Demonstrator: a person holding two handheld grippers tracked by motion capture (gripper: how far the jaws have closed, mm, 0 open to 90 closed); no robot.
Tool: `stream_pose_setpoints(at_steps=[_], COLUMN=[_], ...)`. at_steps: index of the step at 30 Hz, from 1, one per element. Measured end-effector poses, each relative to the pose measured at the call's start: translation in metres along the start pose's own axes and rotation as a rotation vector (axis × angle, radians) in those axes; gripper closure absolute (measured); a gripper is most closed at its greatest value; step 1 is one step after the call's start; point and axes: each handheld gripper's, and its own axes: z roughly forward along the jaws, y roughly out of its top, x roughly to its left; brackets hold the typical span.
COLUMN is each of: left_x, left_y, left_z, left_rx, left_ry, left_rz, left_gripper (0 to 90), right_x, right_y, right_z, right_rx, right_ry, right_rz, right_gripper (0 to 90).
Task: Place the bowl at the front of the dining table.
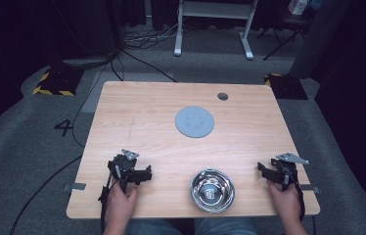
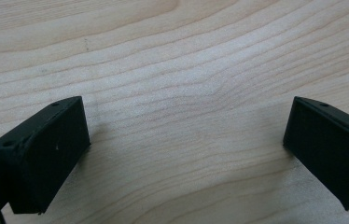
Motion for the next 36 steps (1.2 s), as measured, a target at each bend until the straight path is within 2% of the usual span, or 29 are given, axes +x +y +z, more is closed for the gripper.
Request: stream_pose_setpoints(at_steps=[17, 30, 34, 36], left_x=[-0.0001, -0.0001, -0.0001, -0.0001], left_y=[0.0000, 0.0000, -0.0001, -0.0001], left_z=[0.0001, 0.0001, 0.0000, -0.0001], left_rx=[-0.001, -0.001, -0.001, -0.001], left_ry=[0.000, 0.000, 0.000, 0.000], left_rz=[-0.002, -0.002, -0.001, -0.001], left_gripper=[0.4, 0.4, 0.4, 0.4], right_x=[-0.0012, 0.0000, 0.0007, 0.0003], right_y=[0.0001, 0.0001, 0.0036, 0.0054], right_z=[-0.0001, -0.0001, -0.0016, -0.0049], right_rx=[0.001, 0.001, 0.027, 0.010], right_ry=[0.009, -0.001, 0.004, 0.019], right_rz=[0.005, 0.012, 0.011, 0.023], right_gripper=[36.8, 36.8, 41.8, 41.8])
